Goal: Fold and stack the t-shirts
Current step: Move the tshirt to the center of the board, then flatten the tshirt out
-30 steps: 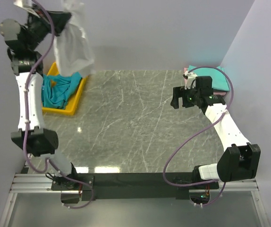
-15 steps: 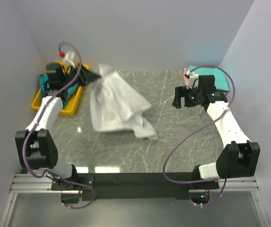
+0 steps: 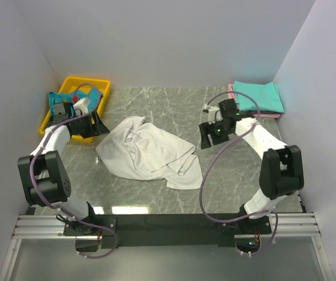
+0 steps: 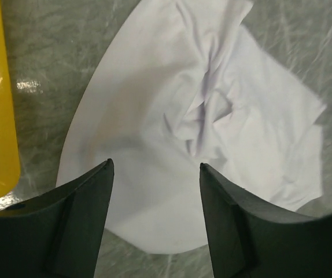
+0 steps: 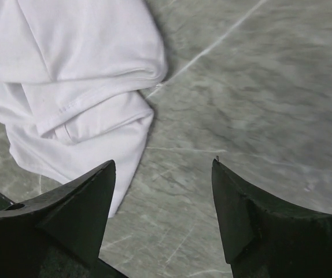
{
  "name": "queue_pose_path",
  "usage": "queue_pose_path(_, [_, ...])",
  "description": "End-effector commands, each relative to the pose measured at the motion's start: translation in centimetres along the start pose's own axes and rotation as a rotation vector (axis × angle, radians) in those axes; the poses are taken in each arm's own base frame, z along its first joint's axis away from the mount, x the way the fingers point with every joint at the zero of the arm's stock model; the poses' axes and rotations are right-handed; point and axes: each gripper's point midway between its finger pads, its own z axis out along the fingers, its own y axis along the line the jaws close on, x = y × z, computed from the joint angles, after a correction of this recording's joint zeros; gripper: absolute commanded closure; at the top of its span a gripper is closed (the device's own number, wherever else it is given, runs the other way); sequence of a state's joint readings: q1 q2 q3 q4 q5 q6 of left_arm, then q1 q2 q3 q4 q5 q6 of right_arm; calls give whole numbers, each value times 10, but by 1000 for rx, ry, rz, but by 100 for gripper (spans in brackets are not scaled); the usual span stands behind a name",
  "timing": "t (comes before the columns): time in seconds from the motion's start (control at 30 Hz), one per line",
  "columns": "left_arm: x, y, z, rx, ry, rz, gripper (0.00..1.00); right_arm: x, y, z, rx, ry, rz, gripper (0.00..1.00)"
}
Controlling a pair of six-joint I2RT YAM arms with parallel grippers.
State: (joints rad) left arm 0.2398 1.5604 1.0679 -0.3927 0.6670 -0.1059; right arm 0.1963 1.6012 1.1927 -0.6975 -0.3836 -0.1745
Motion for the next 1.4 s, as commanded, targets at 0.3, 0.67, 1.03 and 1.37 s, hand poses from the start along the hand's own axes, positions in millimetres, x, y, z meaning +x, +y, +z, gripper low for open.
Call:
queue_pose_path(0.3, [67,49,17,-247,251,254,42,59,51,71,-68,267,-142,28])
queue_pose_path(0.67, [62,-100,-1,276,29,821,51,98,65,83,-148,354,-105,80])
queue_pose_path(1.03, [115,-211,68,469,20,1117,48,79,50,58,-218,246,29,100])
queue_pose_path(1.37, [159,-237,123,389,7,1243,48,81,47,55,-335,277,165,100])
